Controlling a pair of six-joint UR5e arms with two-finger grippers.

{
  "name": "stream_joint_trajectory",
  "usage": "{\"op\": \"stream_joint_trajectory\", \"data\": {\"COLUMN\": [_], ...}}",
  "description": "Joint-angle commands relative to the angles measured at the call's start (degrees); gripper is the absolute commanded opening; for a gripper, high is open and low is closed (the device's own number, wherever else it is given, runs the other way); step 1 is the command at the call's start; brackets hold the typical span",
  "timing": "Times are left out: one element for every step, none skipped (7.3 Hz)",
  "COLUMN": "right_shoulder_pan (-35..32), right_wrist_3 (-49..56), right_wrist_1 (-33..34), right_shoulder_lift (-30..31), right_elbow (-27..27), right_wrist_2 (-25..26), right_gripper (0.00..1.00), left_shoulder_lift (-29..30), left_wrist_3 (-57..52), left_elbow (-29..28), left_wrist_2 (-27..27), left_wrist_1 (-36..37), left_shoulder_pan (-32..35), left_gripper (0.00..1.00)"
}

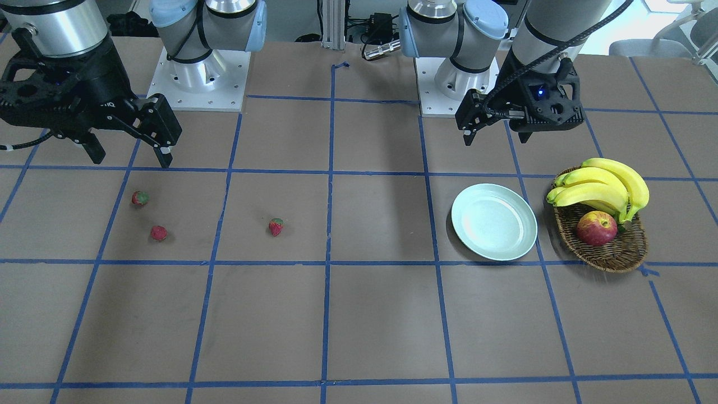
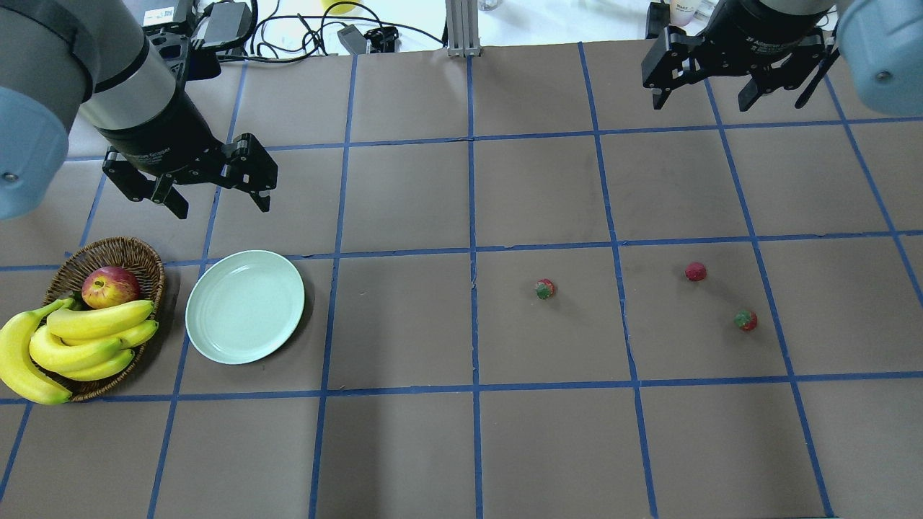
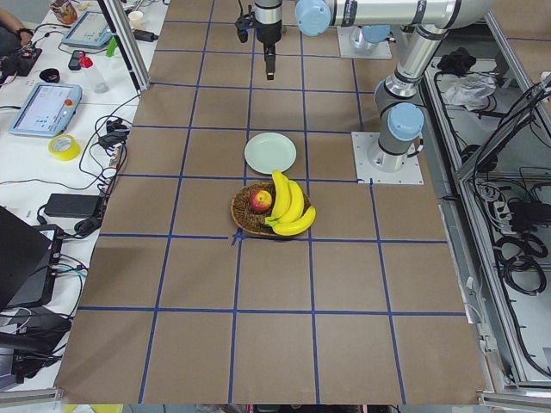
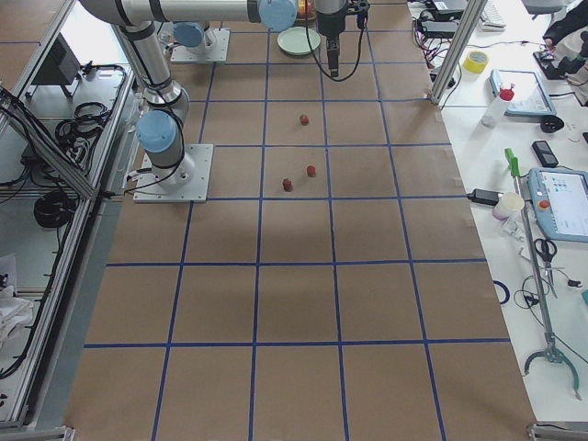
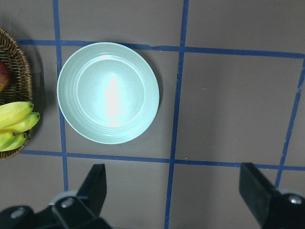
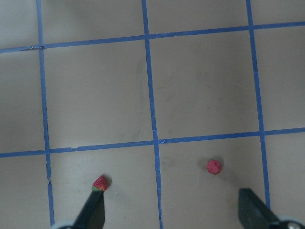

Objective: Collect all strawberries into plate

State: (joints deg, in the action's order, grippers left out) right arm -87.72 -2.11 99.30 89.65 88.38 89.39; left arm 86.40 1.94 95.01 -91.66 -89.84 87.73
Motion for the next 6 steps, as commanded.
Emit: {"op": "stream_joint_trajectory", "data": {"right_shoulder_pan": [0.09,1.31,2.36,2.46,2.46,2.46], "right_wrist_3": [0.00,0.09,0.26,0.26,0.35,0.35], "right_wrist_1": [0.54,0.28,0.10,0.01,-0.07,-0.16], "right_shoulder_lift": [0.00,0.00,0.00,0.09,0.09,0.09], "right_elbow": [-0.04,0.04,0.04,-0.04,-0.05,-0.05], "right_wrist_2": [0.00,-0.09,-0.09,0.00,0.00,-0.18], "right_gripper": [1.00,1.00,1.00,1.00,1.00,1.00], "left_shoulder_lift": [-0.01,-0.01,-0.01,-0.01,-0.01,-0.01], "left_wrist_3": [0.00,0.00,0.00,0.00,0.00,0.00], "left_elbow": [0.00,0.00,0.00,0.00,0.00,0.00], "left_wrist_2": [-0.01,0.08,0.00,0.08,0.08,0.08], "left_wrist_1": [0.01,0.10,0.01,0.01,0.01,0.01], "left_shoulder_pan": [0.07,-0.01,-0.01,-0.01,-0.01,-0.01], "left_gripper": [1.00,1.00,1.00,1.00,1.00,1.00]}}
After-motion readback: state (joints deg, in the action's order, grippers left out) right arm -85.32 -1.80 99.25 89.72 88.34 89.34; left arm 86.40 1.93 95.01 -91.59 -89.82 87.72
